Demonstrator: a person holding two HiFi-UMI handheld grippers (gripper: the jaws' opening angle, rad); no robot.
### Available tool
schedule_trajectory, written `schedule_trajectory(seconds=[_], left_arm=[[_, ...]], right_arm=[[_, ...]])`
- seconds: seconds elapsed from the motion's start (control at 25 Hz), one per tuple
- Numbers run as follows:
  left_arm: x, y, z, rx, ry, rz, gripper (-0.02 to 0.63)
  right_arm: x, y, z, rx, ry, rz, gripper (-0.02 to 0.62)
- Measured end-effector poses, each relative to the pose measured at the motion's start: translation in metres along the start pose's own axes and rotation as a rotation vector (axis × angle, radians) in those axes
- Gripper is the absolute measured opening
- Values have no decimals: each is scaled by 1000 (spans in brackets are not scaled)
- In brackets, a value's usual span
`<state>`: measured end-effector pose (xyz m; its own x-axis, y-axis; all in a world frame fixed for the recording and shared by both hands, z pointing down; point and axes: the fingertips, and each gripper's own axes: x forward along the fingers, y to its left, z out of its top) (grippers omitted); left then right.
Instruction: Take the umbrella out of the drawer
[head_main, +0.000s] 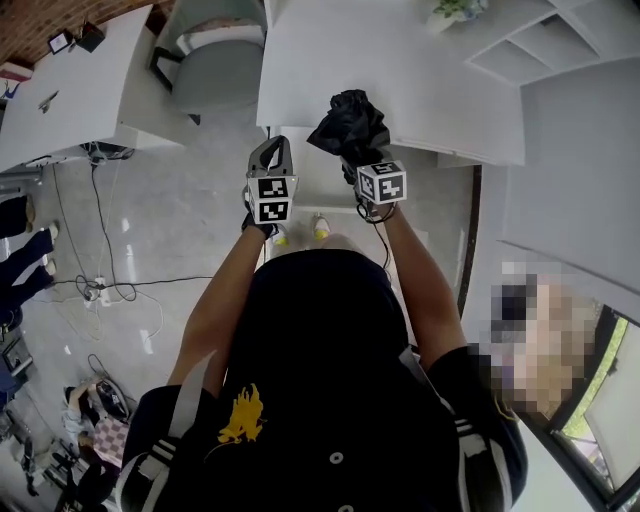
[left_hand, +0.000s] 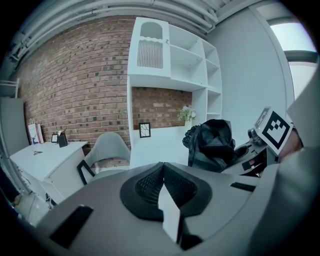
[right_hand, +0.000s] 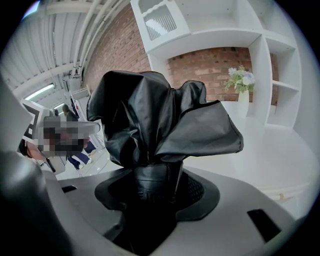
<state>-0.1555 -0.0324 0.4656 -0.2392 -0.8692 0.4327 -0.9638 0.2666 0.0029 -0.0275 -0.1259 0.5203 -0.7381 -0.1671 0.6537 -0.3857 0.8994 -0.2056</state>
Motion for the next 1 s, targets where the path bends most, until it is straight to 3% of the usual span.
schedule_trajectory(seconds=[0.24, 0.44, 0.76, 1.0], left_arm=[[-13, -23, 24, 18, -52, -34, 17], [-17, -28, 35, 60, -66, -39, 17], [-19, -26, 37, 52, -91, -27, 17], [-26, -51, 50, 87, -107, -68, 17]], right_arm=[[-42, -9, 7, -8, -40, -11, 247], [-50, -6, 21, 1, -89, 14, 247], [-59, -2, 29, -41, -98, 37, 248], [-82, -6, 34, -19, -139, 42, 247]])
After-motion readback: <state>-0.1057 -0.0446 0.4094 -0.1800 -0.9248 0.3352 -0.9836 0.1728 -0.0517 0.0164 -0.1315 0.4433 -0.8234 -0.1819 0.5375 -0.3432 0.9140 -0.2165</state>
